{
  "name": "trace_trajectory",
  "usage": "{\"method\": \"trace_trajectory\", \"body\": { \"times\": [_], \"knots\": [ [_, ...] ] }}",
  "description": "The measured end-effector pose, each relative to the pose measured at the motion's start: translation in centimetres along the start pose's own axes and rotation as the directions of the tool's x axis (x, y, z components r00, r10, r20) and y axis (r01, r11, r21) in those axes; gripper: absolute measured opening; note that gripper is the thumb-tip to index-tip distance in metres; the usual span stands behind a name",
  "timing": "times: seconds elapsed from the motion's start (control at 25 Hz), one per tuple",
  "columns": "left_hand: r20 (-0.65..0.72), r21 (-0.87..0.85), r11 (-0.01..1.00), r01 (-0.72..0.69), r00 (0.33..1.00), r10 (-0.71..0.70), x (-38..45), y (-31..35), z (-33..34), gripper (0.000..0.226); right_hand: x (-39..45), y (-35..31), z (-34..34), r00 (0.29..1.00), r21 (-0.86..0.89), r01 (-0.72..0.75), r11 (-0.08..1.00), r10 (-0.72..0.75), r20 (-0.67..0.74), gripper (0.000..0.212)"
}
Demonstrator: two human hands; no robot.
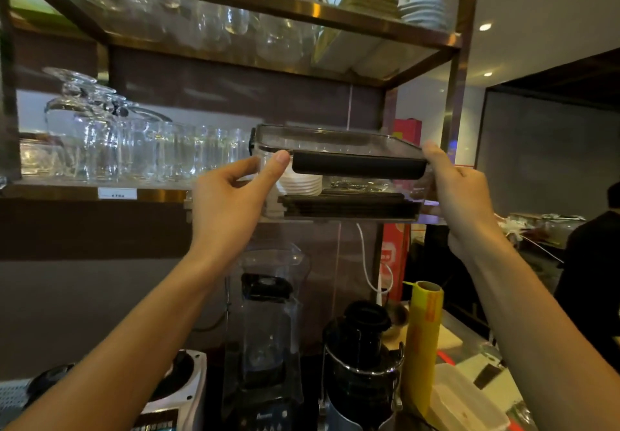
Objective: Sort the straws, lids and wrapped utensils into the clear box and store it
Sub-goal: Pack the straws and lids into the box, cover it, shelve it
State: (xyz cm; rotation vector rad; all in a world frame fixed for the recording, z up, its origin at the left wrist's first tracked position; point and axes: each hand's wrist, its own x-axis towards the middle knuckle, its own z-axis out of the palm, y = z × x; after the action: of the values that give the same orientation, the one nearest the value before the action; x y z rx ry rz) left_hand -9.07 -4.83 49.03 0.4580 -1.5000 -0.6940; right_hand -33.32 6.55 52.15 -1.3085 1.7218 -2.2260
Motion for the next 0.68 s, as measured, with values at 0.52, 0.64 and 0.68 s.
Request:
{"method": "trace_trajectory", "body": {
  "times": [0.52,0.64,0.68],
  "knots": [
    [0.103,0.131,0.991,0.027,0.994,-0.041,11.0,-6.0,9.5,0.092,14.2,4.5,-0.2,0.999,-0.161,-0.031,0.986,0.026,-0.031,0.058],
    [0.125,0.18,0.982,0.056,0.989,-0.08,11.4,-7.4,10.5,0.082,15.0,6.3,-0.1,0.998,-0.171,-0.058,0.984,0.056,-0.018,0.064],
    [0.127,0.194,0.979,0.055,0.989,-0.081,11.3,-7.8,10.8,0.075,15.2,6.7,-0.2,0.998,-0.164,-0.06,0.985,0.059,-0.012,0.063]
  ]
}}
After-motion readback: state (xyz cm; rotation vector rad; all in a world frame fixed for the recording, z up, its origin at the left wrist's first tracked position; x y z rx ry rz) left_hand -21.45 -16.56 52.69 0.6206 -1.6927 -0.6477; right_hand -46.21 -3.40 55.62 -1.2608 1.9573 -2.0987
